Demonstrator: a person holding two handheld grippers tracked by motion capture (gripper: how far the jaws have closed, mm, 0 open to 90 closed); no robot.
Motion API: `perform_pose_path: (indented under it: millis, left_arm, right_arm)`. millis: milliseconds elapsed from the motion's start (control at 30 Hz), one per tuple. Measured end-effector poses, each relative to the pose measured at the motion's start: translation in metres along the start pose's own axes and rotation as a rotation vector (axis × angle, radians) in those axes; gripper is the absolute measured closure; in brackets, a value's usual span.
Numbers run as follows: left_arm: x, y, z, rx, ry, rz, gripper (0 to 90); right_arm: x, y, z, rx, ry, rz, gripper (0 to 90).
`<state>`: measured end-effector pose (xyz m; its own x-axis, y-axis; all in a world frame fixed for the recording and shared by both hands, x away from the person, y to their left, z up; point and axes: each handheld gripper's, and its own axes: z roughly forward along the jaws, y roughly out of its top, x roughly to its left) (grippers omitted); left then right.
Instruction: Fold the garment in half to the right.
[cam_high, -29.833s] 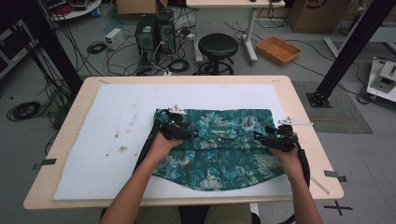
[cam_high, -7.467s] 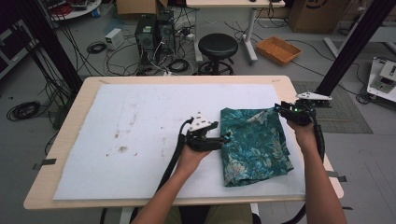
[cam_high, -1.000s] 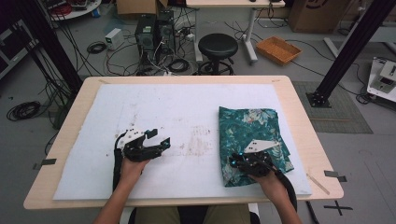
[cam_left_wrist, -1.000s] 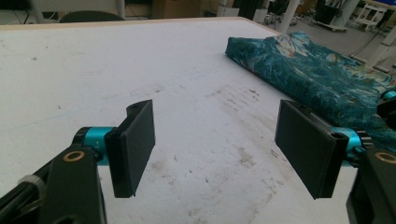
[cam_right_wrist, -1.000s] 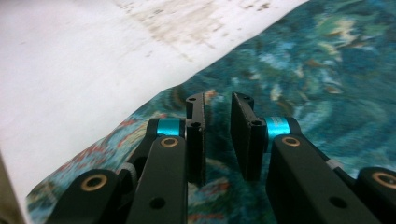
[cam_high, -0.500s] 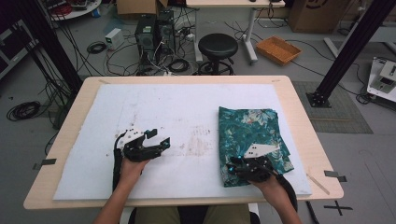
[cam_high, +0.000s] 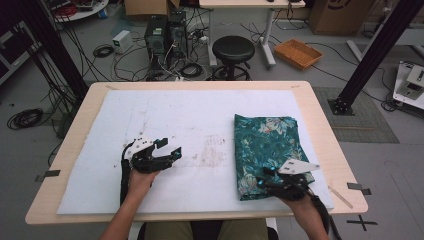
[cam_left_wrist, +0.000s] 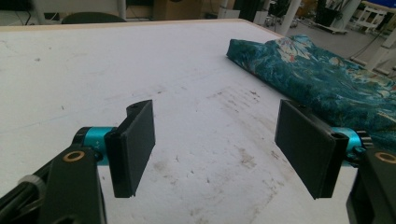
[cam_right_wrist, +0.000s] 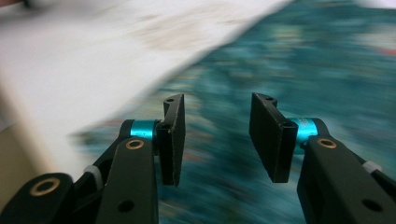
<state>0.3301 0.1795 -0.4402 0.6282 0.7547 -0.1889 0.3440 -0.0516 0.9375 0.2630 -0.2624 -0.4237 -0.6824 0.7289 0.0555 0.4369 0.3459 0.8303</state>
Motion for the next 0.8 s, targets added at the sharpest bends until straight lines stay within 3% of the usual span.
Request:
perform_pose_path:
  millis: [167, 233, 300, 333, 400, 467, 500, 567, 633, 733, 767, 800]
  left_arm:
    - [0.000, 0.000, 0.000, -0.003, 0.000, -0.001, 28.8]
    - [0.000, 0.000, 0.000, -0.004, 0.001, -0.002, 28.9]
    - [0.000, 0.000, 0.000, -0.002, 0.001, -0.001, 28.8]
    - [0.000, 0.000, 0.000, -0.002, 0.001, -0.002, 28.9]
    - [-0.001, 0.000, 0.000, -0.002, 0.001, -0.003, 28.9]
    - [0.000, 0.000, 0.000, -0.001, 0.001, 0.000, 28.9]
    - [0.000, 0.000, 0.000, -0.003, 0.000, -0.002, 28.9]
    - [0.000, 0.000, 0.000, -0.003, 0.001, -0.003, 28.8]
    - [-0.001, 0.000, 0.001, -0.002, 0.000, -0.004, 28.9]
    - [-0.001, 0.000, 0.001, 0.001, -0.002, -0.001, 28.8]
    - [-0.001, 0.000, 0.001, 0.000, -0.001, -0.002, 28.8]
    - [-0.001, 0.000, 0.001, 0.000, -0.001, -0.003, 28.9]
  right_arm:
    - [-0.030, -0.019, -0.025, 0.031, -0.309, 0.103, 62.3]
    - [-0.037, -0.027, -0.028, 0.061, -0.396, 0.134, 62.2]
    - [-0.043, -0.033, -0.029, 0.086, -0.446, 0.154, 62.2]
    - [-0.045, -0.036, -0.027, 0.109, -0.458, 0.176, 62.7]
    - [-0.049, -0.039, -0.024, 0.136, -0.435, 0.193, 74.9]
    - [-0.049, -0.039, -0.023, 0.144, -0.416, 0.174, 87.2]
    - [-0.046, -0.038, -0.025, 0.131, -0.415, 0.162, 89.1]
    - [-0.044, -0.033, -0.030, 0.089, -0.431, 0.132, 89.1]
    - [-0.045, -0.029, -0.036, 0.053, -0.462, 0.135, 89.1]
    - [-0.053, -0.029, -0.040, 0.059, -0.488, 0.191, 88.9]
    - [-0.057, -0.031, -0.038, 0.080, -0.469, 0.223, 84.9]
    - [-0.060, -0.033, -0.035, 0.110, -0.446, 0.247, 74.6]
